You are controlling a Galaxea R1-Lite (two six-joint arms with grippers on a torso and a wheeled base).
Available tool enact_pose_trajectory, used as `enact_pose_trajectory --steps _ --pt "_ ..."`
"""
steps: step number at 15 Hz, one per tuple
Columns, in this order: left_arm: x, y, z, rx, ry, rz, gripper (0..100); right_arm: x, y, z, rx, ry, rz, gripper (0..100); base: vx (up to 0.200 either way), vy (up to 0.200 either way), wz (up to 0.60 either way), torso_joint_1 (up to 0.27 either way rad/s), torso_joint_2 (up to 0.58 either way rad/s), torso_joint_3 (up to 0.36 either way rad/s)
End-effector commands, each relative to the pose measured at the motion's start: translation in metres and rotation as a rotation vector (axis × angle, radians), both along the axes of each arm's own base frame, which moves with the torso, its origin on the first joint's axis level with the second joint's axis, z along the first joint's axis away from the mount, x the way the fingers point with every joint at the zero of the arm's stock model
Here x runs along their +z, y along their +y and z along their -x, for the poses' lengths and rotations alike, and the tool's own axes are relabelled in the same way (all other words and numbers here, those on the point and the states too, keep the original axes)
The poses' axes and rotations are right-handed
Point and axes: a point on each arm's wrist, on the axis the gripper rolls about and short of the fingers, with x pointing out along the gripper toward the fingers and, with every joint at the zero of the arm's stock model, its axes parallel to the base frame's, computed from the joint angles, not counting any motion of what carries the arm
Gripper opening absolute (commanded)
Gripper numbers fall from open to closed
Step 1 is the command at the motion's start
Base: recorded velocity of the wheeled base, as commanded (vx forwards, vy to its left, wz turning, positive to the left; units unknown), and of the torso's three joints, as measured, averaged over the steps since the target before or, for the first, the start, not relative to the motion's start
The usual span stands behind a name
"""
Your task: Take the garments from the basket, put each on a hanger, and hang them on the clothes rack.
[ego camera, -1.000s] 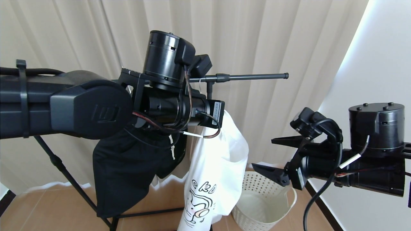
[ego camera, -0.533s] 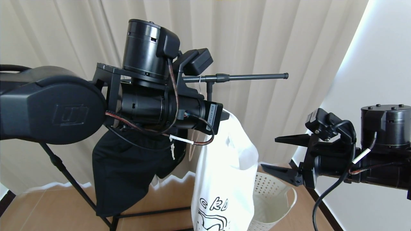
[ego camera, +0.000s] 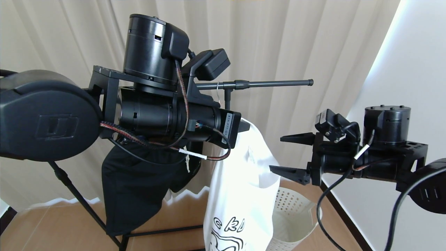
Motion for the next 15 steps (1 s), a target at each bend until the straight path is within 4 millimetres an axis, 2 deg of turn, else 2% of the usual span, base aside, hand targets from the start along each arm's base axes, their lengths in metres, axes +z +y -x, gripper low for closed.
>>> enact_pose_trajectory --steps 1,3,6,12,13,15 --pt "0.001 0.001 0.002 -0.001 -0.001 0.002 0 -0.013 0.005 -0.022 0.020 0.016 0.008 100 0.000 0.000 0.00 0.000 0.00 0.000" --pt "0.002 0.002 0.003 -0.001 -0.004 0.005 0 -0.020 0.016 -0.035 0.038 0.022 0.013 100 0.000 0.000 0.00 0.000 0.00 0.000" --pt "0.003 0.002 0.003 -0.001 -0.005 0.006 0 -0.032 0.019 -0.038 0.051 0.034 0.035 100 0.000 0.000 0.00 0.000 0.00 0.000" --pt "0.003 0.002 0.003 -0.004 -0.006 0.007 0 -0.034 0.020 -0.043 0.045 0.034 0.036 100 0.000 0.000 0.00 0.000 0.00 0.000" --pt "0.004 0.002 0.003 -0.004 -0.007 0.008 0 -0.033 0.019 -0.042 0.041 0.033 0.037 0 0.000 0.000 0.00 0.000 0.00 0.000" --pt "0.005 0.003 0.005 -0.004 -0.011 0.011 0 -0.032 0.017 -0.041 0.029 0.036 0.040 0 0.000 0.000 0.00 0.000 0.00 0.000"
